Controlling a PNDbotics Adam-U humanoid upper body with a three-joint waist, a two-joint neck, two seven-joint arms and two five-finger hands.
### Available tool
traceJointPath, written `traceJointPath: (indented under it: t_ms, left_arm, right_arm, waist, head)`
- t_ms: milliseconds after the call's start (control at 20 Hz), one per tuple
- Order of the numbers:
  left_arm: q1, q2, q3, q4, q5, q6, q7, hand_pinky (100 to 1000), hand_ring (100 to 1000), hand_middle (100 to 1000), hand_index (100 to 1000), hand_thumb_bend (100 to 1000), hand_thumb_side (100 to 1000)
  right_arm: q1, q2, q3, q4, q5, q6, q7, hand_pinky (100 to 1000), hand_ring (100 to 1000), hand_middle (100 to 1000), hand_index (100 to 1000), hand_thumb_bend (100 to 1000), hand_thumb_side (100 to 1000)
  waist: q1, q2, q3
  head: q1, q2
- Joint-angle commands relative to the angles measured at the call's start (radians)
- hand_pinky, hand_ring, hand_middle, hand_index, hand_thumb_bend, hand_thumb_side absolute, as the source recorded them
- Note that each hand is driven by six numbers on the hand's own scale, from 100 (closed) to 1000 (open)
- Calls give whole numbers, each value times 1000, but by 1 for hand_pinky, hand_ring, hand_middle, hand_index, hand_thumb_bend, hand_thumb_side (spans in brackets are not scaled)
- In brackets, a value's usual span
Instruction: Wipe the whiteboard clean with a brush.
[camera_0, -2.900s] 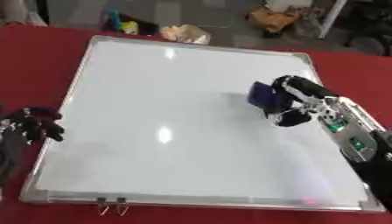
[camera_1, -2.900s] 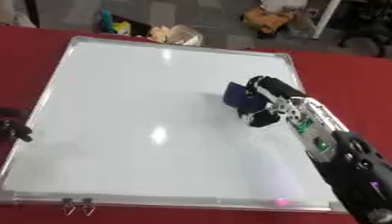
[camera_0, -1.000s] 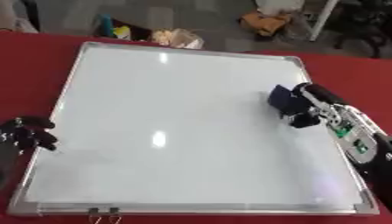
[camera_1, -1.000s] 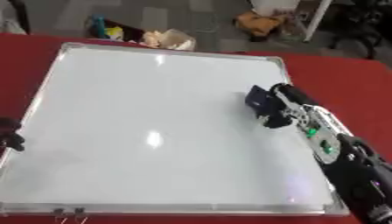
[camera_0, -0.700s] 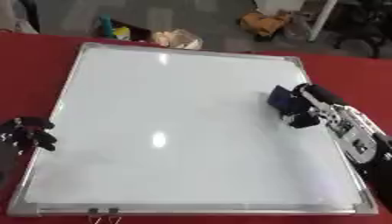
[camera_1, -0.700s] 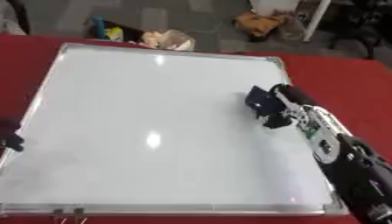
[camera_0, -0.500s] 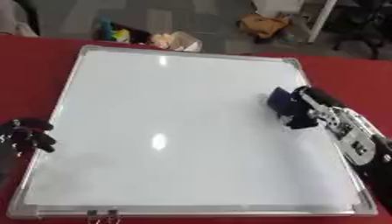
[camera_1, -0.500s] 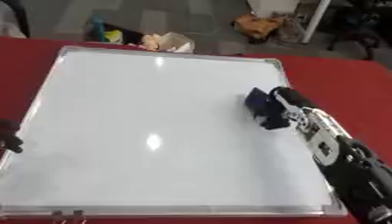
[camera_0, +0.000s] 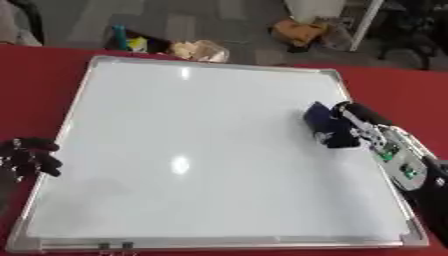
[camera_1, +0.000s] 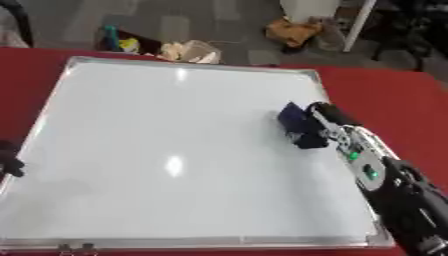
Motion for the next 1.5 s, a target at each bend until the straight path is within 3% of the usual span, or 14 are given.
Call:
traceJointPath:
  t_ms: [50, 300, 450, 500, 850, 1500]
  left_arm:
    - [-16, 17, -1, -19, 0, -2, -4, 547, 559, 615, 678, 762, 1000]
    - [-20, 18, -2, -20, -1, -2, -7, 547, 559, 615, 678, 762, 1000]
    - [-21, 19, -3, -20, -1, -2, -8, 548, 560, 615, 678, 761, 1000]
    - [-22, 19, -4, -20, -1, -2, -9, 548, 559, 615, 678, 761, 1000]
    - [-29, 20, -7, -21, -3, -1, -13, 548, 559, 615, 679, 761, 1000]
    - [-31, 18, -8, -21, -2, -2, -15, 548, 559, 615, 680, 760, 1000]
  right_arm:
    - [-10, -5, 15, 11, 21, -7, 17, 807, 757, 714, 602, 100, 403]
    - [-19, -3, 30, 19, 77, -24, 68, 831, 763, 690, 630, 100, 403]
    - [-24, -1, 29, 18, 113, -33, 107, 839, 742, 668, 636, 100, 436]
    - [-26, 0, 28, 18, 123, -34, 115, 841, 738, 665, 648, 100, 484]
    - [-33, 10, 34, 22, 181, -38, 117, 854, 740, 672, 659, 100, 515]
    - [-36, 38, 76, -12, 145, -82, 134, 826, 692, 623, 627, 100, 583]
  waist:
    - [6, -10, 5]
    - [4, -7, 12]
    - [3, -5, 16]
    - [2, -4, 17]
    - [-3, 0, 28]
    - [2, 2, 26]
  head:
    - [-5, -13]
    - [-10, -17]
    - [-12, -19]
    - [-13, -20]
    - [-17, -28]
    - [-21, -29]
